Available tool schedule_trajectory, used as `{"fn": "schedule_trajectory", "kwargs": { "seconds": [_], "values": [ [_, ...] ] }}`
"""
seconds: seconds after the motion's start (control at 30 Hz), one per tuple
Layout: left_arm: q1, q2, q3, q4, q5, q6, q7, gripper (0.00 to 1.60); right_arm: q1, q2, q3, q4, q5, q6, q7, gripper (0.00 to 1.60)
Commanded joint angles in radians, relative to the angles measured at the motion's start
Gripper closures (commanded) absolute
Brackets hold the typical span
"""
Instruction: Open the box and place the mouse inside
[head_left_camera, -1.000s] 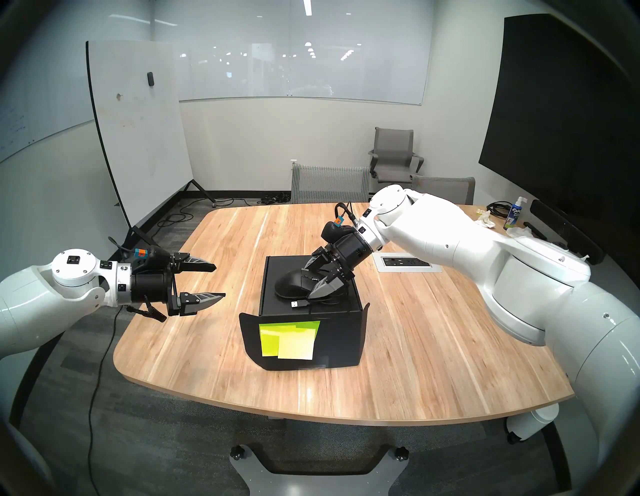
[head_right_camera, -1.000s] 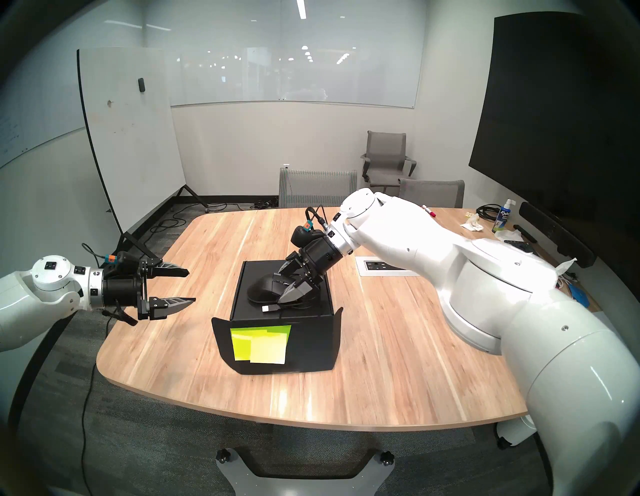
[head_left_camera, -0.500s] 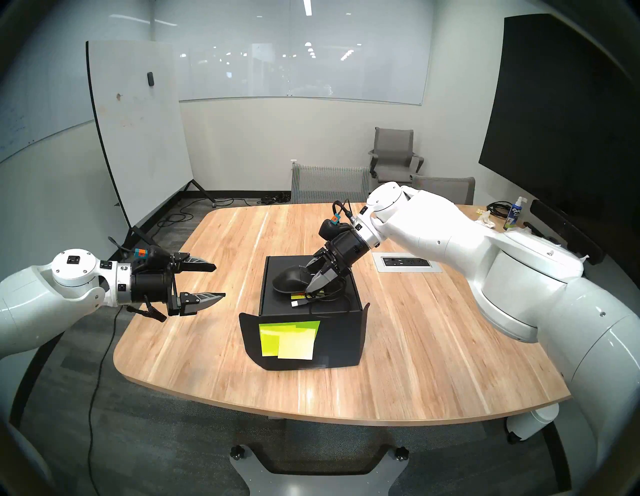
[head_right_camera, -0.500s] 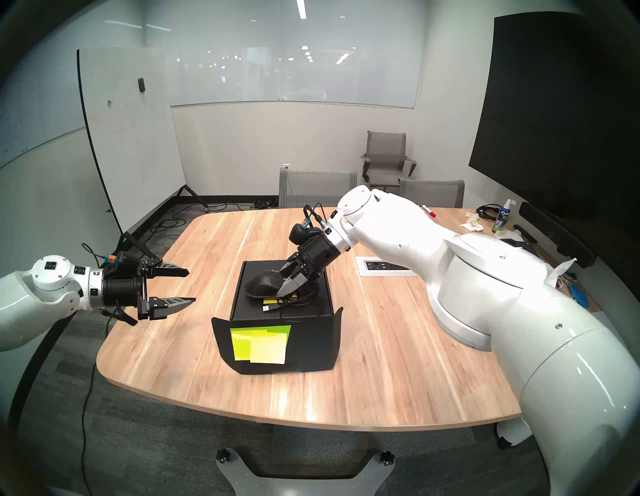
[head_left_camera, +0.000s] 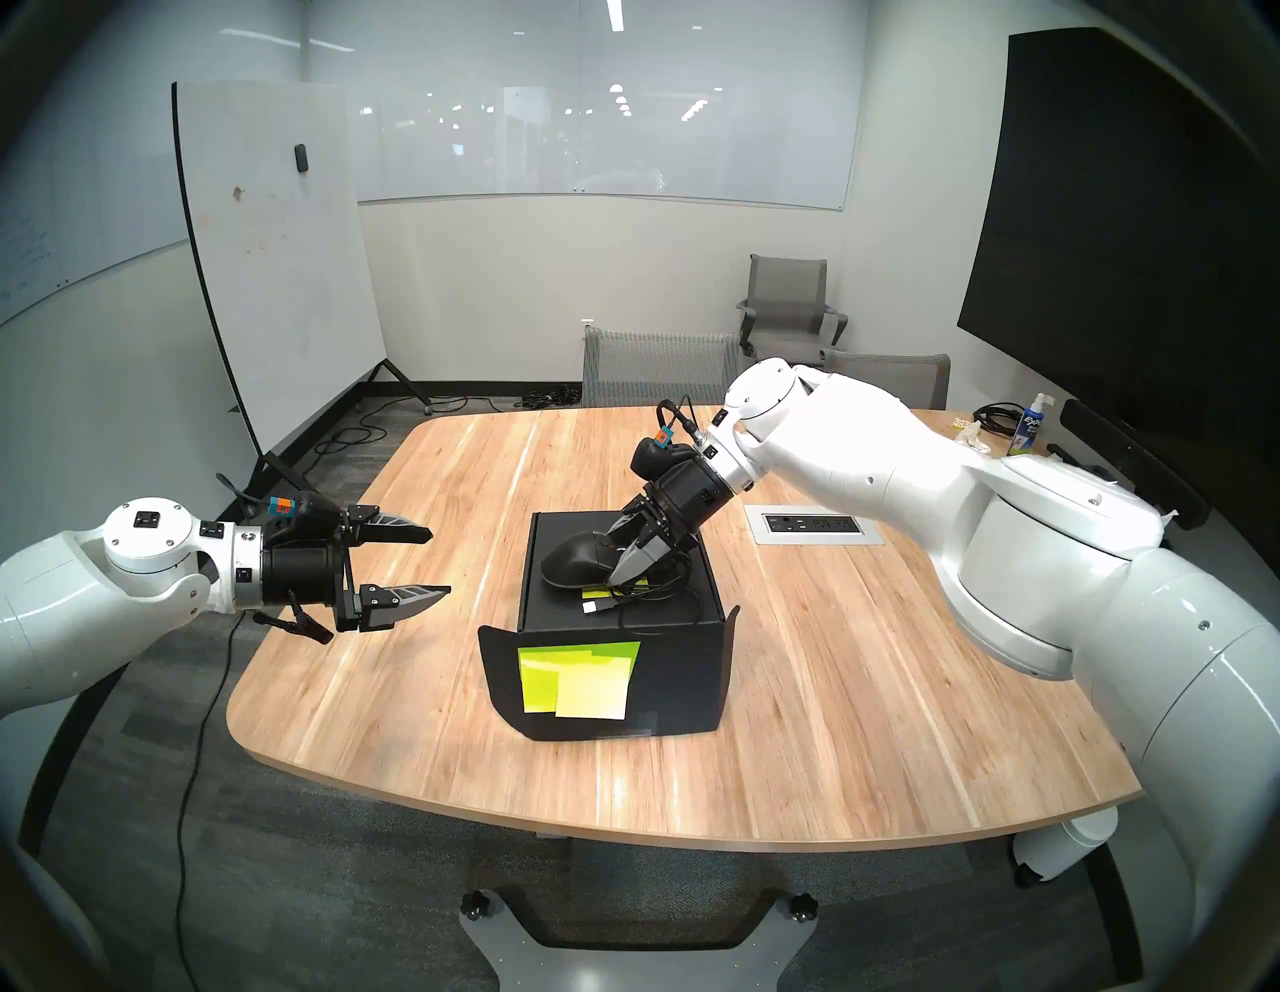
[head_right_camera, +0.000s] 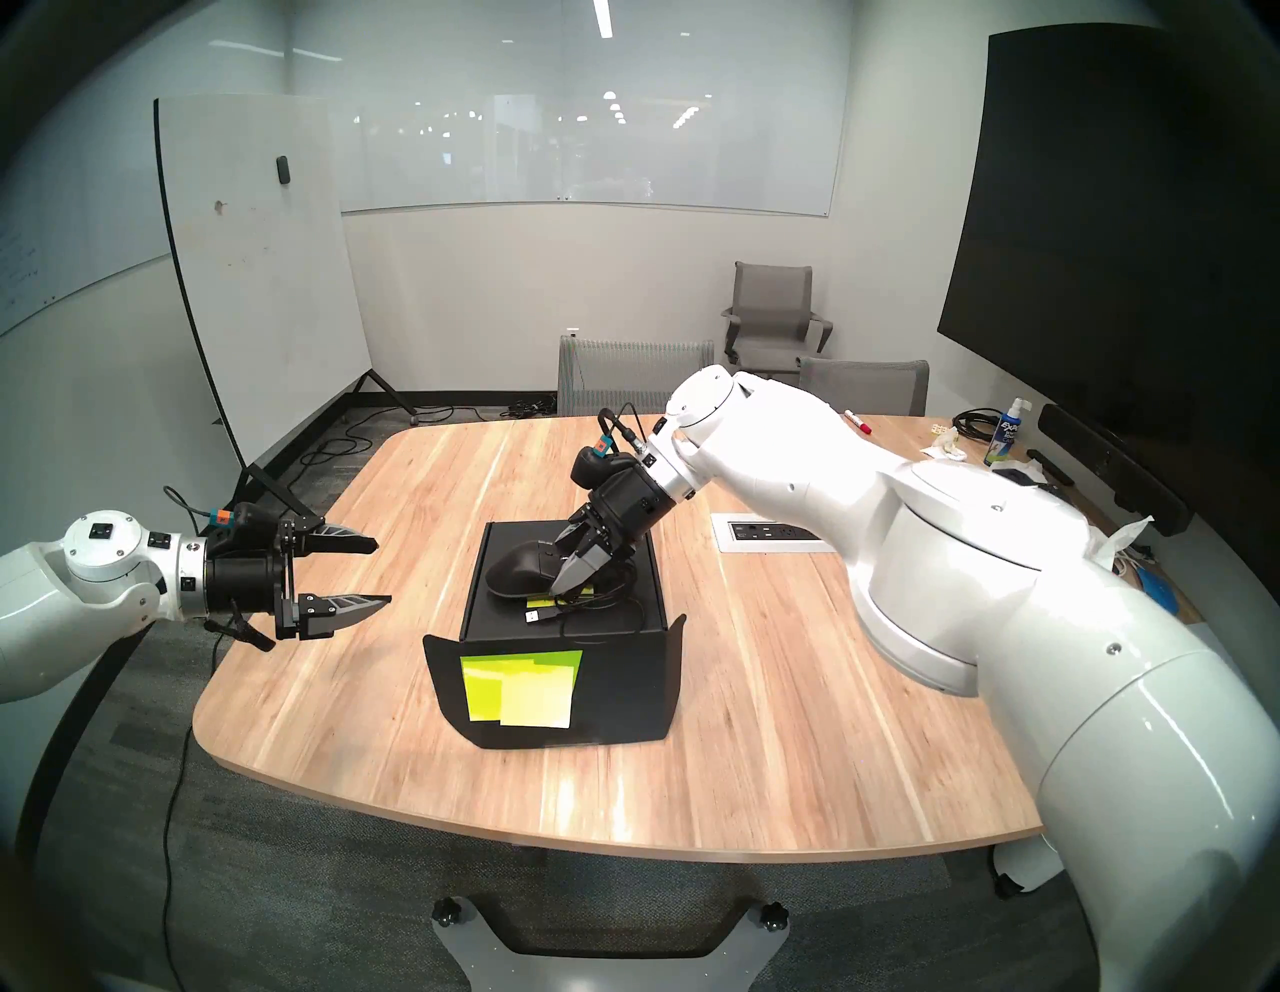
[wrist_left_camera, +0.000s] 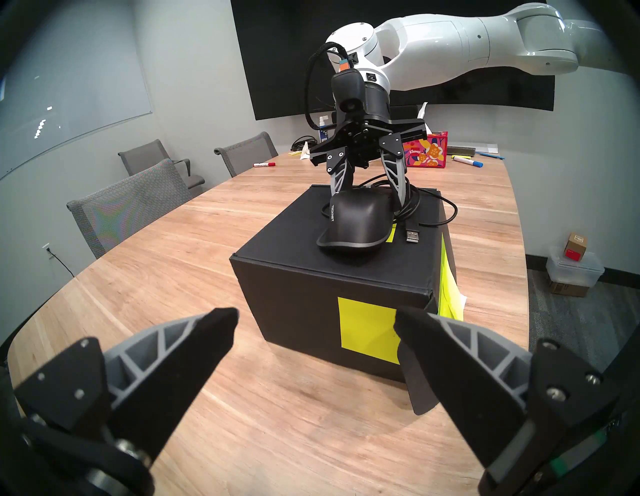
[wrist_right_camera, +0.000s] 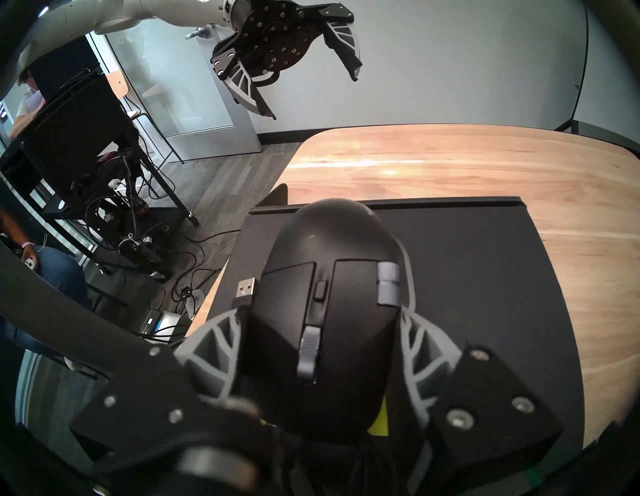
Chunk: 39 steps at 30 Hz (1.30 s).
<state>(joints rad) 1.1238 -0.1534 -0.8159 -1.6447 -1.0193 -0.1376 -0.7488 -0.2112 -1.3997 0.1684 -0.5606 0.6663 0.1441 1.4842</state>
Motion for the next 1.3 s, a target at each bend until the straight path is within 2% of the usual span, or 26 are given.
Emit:
{"fn": "schedule_trajectory", "kwargs": {
  "seconds": [0.0,0.37,0.4,0.87,1.03,1.07,1.13,1.17,1.2,1.27],
  "values": [
    [-0.012,0.002,-0.012,0.000,-0.005,-0.007,-0.002,0.00,0.014,0.070,0.006,-0.113,0.009,0.053,-0.001,1.60],
    [-0.013,0.002,-0.011,0.000,-0.005,-0.007,-0.002,0.00,-0.006,0.184,0.027,-0.315,0.020,0.167,-0.078,1.60],
    [-0.013,0.002,-0.011,0.000,-0.005,-0.007,-0.002,0.00,-0.006,0.177,0.026,-0.297,0.022,0.171,-0.070,1.60],
    [-0.015,0.002,-0.009,-0.001,-0.005,-0.006,-0.001,0.00,-0.041,0.345,0.059,-0.560,0.050,0.352,-0.192,1.60],
    [-0.015,0.003,-0.008,-0.001,-0.005,-0.006,-0.001,0.00,-0.044,0.376,0.065,-0.606,0.059,0.405,-0.212,1.60],
    [-0.016,0.003,-0.008,-0.001,-0.005,-0.006,-0.001,0.00,-0.050,0.402,0.072,-0.655,0.062,0.424,-0.238,1.60],
    [-0.016,0.003,-0.007,-0.001,-0.005,-0.006,-0.001,0.00,-0.052,0.415,0.078,-0.681,0.066,0.446,-0.255,1.60],
    [-0.016,0.003,-0.007,-0.001,-0.005,-0.006,-0.001,0.00,-0.057,0.437,0.085,-0.724,0.068,0.464,-0.280,1.60],
    [-0.016,0.003,-0.007,-0.001,-0.005,-0.006,-0.001,0.00,-0.051,0.419,0.081,-0.689,0.070,0.465,-0.263,1.60],
    [-0.017,0.003,-0.007,-0.001,-0.005,-0.007,-0.001,0.00,-0.062,0.453,0.095,-0.753,0.079,0.500,-0.303,1.60]
  ]
}}
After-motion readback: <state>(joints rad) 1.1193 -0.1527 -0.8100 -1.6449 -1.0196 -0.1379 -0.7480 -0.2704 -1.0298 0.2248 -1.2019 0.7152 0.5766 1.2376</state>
